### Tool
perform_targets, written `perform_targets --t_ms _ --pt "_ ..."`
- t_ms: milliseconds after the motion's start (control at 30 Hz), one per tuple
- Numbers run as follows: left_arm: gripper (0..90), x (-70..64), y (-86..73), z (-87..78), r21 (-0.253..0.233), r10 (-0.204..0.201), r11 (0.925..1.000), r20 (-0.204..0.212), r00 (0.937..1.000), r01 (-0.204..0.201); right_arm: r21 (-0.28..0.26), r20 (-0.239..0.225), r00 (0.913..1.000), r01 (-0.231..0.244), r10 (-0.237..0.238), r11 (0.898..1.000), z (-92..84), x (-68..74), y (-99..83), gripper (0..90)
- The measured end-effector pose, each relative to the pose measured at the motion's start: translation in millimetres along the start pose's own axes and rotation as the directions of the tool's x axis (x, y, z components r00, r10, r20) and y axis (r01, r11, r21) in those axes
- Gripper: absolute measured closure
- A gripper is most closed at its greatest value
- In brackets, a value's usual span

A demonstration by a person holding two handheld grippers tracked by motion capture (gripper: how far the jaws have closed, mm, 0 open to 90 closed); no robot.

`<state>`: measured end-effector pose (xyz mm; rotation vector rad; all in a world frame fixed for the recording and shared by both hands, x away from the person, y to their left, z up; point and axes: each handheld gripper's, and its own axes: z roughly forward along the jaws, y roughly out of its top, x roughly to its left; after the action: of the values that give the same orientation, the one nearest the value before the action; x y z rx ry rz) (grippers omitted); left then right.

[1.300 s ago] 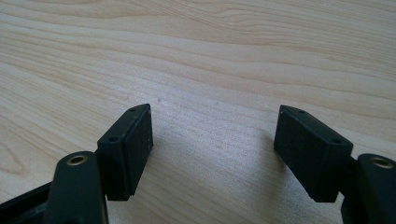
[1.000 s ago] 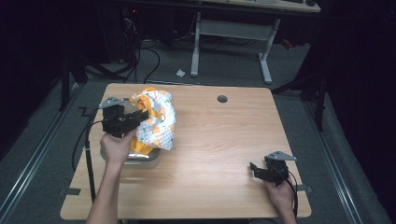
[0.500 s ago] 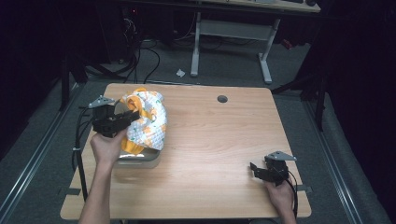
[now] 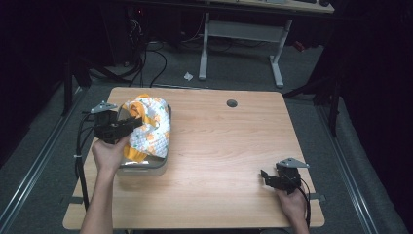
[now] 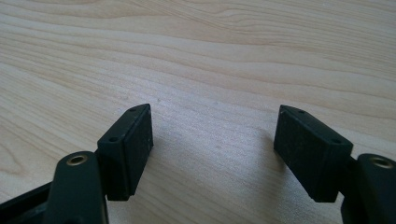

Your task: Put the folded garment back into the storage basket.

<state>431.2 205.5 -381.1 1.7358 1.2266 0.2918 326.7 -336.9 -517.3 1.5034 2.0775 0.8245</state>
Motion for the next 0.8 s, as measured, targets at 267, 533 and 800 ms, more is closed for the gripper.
perform_targets --t_ms 267,533,800 --pt "74.6 8.8 -5.8 8.0 0.023 -0.009 0.9997 -0.017 0.9998 0.010 0.000 0.001 1.0000 0.000 0.000 1.000 0.0 0.0 0.0 28.4" --pt "74.5 19.5 -13.3 22.0 0.063 -0.036 0.9973 -0.024 0.9991 0.038 0.000 0.000 1.0000 0.000 0.000 1.000 0.0 0.0 0.0 28.4" --pt "73.3 29.4 -23.1 39.1 0.116 -0.059 0.9911 -0.056 0.9967 0.066 0.000 0.000 1.0000 0.000 0.000 1.000 0.0 0.0 0.0 28.4"
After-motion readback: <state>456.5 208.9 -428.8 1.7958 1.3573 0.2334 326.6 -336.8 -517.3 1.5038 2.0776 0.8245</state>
